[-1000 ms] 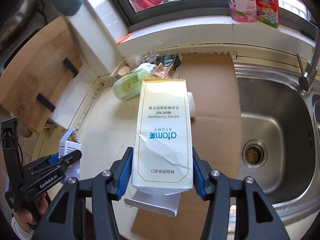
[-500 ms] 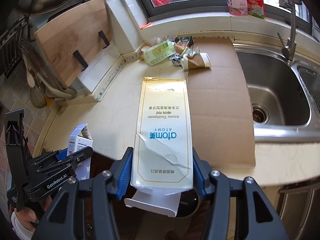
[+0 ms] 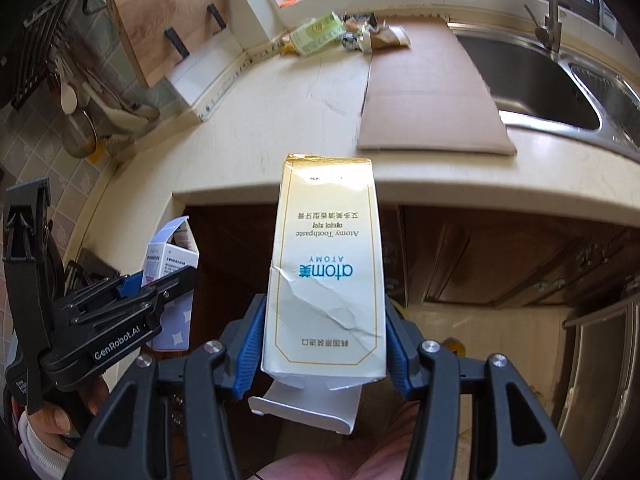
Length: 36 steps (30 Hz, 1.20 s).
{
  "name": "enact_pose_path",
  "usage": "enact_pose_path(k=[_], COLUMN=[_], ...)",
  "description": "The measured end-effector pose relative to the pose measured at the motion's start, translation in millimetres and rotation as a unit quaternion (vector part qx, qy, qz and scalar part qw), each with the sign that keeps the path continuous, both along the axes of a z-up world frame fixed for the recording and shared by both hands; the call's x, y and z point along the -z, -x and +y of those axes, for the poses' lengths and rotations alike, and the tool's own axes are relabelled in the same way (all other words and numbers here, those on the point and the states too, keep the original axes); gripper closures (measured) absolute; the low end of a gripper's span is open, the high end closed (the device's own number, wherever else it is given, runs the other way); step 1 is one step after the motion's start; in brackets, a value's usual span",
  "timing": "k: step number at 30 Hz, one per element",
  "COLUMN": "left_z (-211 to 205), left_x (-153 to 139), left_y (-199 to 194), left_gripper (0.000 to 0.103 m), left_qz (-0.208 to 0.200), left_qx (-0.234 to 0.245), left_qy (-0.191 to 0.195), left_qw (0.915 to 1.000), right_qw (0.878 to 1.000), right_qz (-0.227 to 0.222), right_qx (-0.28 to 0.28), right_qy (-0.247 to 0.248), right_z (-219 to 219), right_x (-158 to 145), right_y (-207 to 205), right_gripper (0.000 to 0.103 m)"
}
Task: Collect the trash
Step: 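Carry both boxes down over the floor trash bin with both tools, then open both tools to drop the boxes into the bin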
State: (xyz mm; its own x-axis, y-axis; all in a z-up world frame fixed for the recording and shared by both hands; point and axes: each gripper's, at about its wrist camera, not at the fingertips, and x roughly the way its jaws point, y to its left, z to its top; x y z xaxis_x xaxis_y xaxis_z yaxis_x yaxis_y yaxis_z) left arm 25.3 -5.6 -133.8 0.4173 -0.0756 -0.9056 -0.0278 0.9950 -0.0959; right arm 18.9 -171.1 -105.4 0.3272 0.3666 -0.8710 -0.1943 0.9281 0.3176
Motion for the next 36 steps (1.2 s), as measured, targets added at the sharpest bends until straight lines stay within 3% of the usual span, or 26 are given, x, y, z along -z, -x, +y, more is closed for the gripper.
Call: enact_pose_path(k=[7, 13, 20, 29, 36], left_z=[-12, -18, -17, -21, -24], left_x=[41, 101, 195, 326, 378], left_y=[9, 9, 1, -14, -22], left_gripper=[0.069, 0.069, 0.069, 0.069, 0.067], left_qz=[0.016, 0.033, 0.055, 0.079, 0.09], left_qx=[0.006, -0.005, -0.024, -0.012, -0.017], left_qy=[0.009, 0.014, 0.017, 0.021, 0.014], left_qw=[0.9998, 0.9994, 0.998, 0.9966, 0.9957], right_qw=[0.999, 0.998, 0.995, 0.987, 0.983], right_qz=[0.032, 0.05, 0.062, 0.073, 0.087], right_qx=[-0.011, -0.022, -0.063, -0.11, -0.126], right_qy=[0.018, 0.028, 0.046, 0.087, 0.103], right_z=[-1, -2, 9, 33, 42], right_x=[37, 88, 181, 315, 373], right_y=[19, 18, 9, -7, -20], right_gripper=[0.05, 0.05, 0.049, 0.049, 0.047])
